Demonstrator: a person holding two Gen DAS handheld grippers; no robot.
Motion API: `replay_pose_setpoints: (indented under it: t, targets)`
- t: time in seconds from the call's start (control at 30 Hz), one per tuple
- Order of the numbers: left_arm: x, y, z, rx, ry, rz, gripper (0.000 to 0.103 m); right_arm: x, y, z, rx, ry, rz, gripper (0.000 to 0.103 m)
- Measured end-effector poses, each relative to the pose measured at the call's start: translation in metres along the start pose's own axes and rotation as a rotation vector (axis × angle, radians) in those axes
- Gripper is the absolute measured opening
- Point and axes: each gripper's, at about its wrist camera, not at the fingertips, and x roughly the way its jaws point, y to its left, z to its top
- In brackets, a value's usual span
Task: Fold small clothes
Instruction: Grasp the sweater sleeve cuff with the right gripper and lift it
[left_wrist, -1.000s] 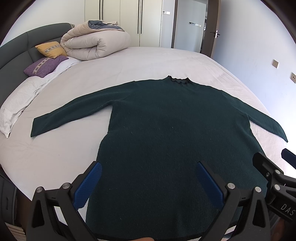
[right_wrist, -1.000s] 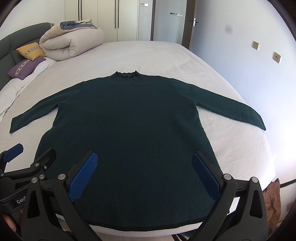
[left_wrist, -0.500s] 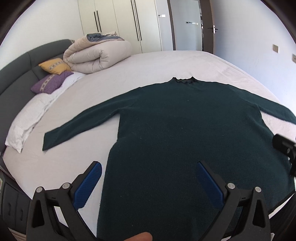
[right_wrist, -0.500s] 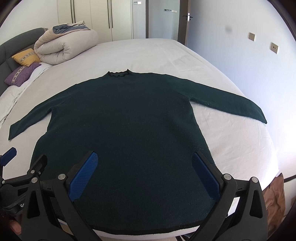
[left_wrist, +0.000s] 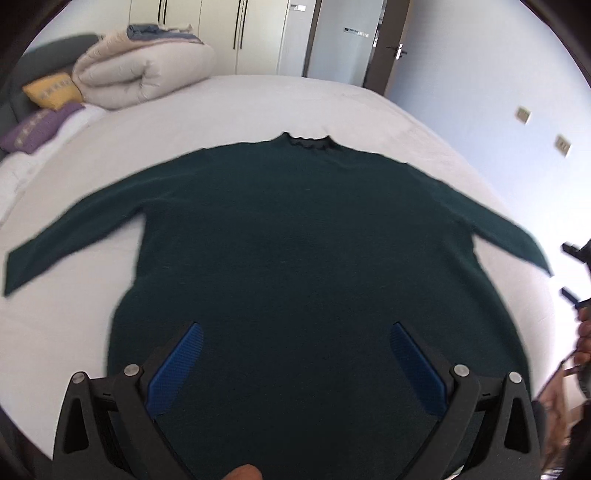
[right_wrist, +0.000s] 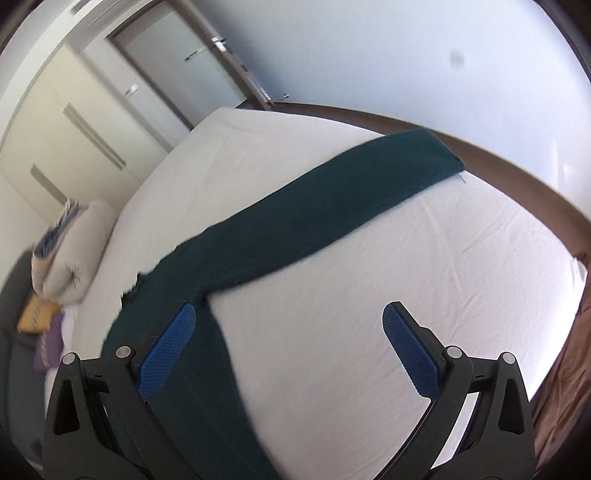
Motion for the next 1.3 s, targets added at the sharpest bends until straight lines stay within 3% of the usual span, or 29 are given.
replay_pose_setpoints:
  t: [0.1, 0.2, 0.27, 0.33, 0.57, 0.73, 0.87, 1.03, 1.2, 1.3]
  targets:
    - [0.010, -0.001, 0.007, -0.059, -0.004, -0.031, 0.103, 0.026, -0.063, 0.039, 0.224, 0.019, 0.064, 0.103]
    - [0.033, -0.006, 0.014, -0.046, 0.109, -0.040, 0.103, 0.054, -0.112, 0.061, 0.407, 0.055, 0.134, 0.103]
    - [0.041, -0.003, 0.019, -0.083, 0.119, -0.057, 0.103, 0.062, -0.129, 0.072, 0.488, 0.030, 0.214, 0.103]
    - [0.046, 0.002, 0.026, -0.127, 0.098, -0.066, 0.103, 0.068, -0.138, 0.087, 0.523, 0.001, 0.253, 0.103]
    - [0.077, 0.020, 0.052, -0.245, 0.120, -0.158, 0.103, 0.097, -0.141, 0.124, 0.549, -0.002, 0.235, 0.103]
    - [0.078, 0.028, 0.068, -0.268, 0.035, -0.132, 0.103, 0.111, -0.150, 0.145, 0.615, -0.044, 0.286, 0.103]
    - [0.077, 0.038, 0.078, -0.273, 0.017, -0.136, 0.100, 0.118, -0.165, 0.158, 0.644, -0.067, 0.361, 0.081]
    - [0.084, 0.042, 0.085, -0.267, 0.030, -0.150, 0.085, 0.130, -0.175, 0.151, 0.662, -0.083, 0.383, 0.057]
    - [0.091, 0.044, 0.088, -0.279, 0.033, -0.191, 0.085, 0.130, -0.183, 0.092, 0.763, -0.175, 0.460, 0.056]
    - [0.093, 0.044, 0.085, -0.279, 0.046, -0.204, 0.085, 0.128, -0.184, 0.087, 0.728, -0.215, 0.436, 0.056]
